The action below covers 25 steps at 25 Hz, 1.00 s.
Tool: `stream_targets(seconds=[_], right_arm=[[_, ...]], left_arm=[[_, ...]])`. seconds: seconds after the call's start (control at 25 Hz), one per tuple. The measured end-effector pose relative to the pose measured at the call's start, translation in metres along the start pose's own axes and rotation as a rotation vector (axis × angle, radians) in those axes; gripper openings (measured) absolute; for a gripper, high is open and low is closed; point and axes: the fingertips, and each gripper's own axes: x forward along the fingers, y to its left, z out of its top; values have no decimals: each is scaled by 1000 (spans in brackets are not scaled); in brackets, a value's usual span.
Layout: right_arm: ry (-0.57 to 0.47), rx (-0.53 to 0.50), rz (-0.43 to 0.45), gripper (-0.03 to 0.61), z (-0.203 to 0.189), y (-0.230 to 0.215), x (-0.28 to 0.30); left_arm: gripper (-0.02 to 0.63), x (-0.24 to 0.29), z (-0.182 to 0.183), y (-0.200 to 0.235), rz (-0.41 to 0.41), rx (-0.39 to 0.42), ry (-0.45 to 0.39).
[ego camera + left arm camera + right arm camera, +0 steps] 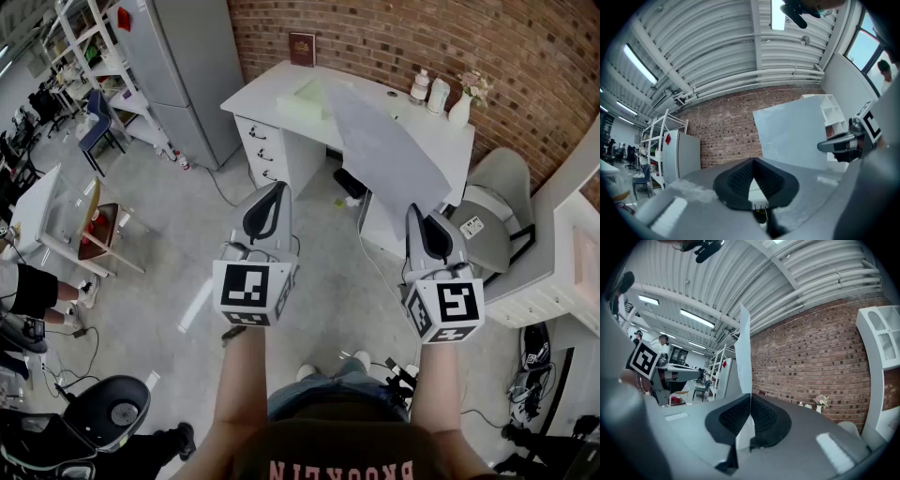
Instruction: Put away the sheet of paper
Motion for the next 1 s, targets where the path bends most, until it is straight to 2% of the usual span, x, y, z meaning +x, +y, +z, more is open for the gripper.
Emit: stream_targets(seconds=[0.28, 0.52, 0.76, 1.0], right_arm=[[13, 32, -34, -2, -6, 20, 4], [16, 70, -32, 0, -21, 15, 31], [21, 83, 1, 0, -36, -15, 97], [27, 101, 63, 0, -45, -68, 189]], left_arm=[[-6, -6, -12, 14, -50, -5, 10], [-6, 19, -31, 22, -66, -19, 16], [-6, 86, -50, 42, -40, -26, 20], [-6, 185, -65, 65, 16, -30, 41]])
